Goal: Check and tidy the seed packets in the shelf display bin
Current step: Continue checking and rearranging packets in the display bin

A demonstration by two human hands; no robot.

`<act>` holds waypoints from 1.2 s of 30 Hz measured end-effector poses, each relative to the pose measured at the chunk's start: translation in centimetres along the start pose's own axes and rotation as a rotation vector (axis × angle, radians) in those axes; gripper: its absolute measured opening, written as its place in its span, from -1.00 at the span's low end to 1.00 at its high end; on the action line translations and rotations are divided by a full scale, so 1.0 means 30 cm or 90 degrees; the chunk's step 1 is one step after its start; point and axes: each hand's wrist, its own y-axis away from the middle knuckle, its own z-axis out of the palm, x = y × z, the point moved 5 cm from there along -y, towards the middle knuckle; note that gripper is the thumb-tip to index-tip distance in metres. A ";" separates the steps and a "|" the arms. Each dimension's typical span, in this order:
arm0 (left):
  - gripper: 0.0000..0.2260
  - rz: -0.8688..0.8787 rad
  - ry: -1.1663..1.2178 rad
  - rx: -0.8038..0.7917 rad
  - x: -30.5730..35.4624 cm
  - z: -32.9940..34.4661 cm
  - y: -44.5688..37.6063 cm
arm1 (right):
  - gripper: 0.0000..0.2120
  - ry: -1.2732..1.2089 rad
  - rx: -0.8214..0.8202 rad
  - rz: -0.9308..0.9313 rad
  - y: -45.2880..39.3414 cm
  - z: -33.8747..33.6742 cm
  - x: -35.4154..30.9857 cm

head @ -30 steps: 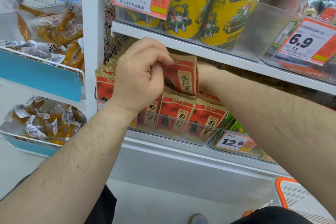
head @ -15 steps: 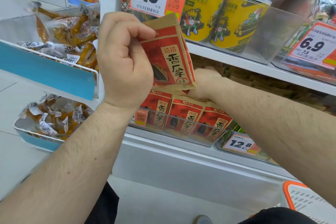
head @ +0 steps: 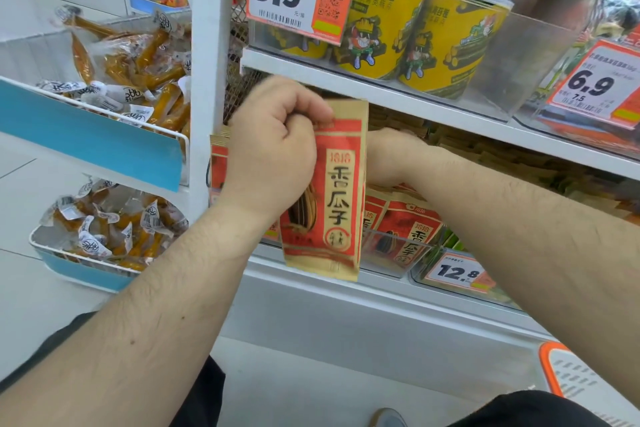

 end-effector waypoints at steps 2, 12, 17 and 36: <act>-0.64 -0.072 -0.041 -0.088 -0.036 0.038 0.031 | -0.74 -0.027 0.000 -0.006 0.007 -0.004 0.005; -0.59 -0.153 -0.037 -0.221 -0.079 0.101 0.100 | -0.67 -0.736 0.243 0.067 0.401 -0.053 -0.024; -0.56 -0.211 0.040 -0.271 -0.050 0.149 0.154 | -0.86 -0.957 0.203 0.103 0.466 0.062 -0.056; -0.91 -0.468 0.197 -0.303 -0.098 0.182 0.210 | -0.61 -1.171 0.199 0.173 0.490 0.189 0.028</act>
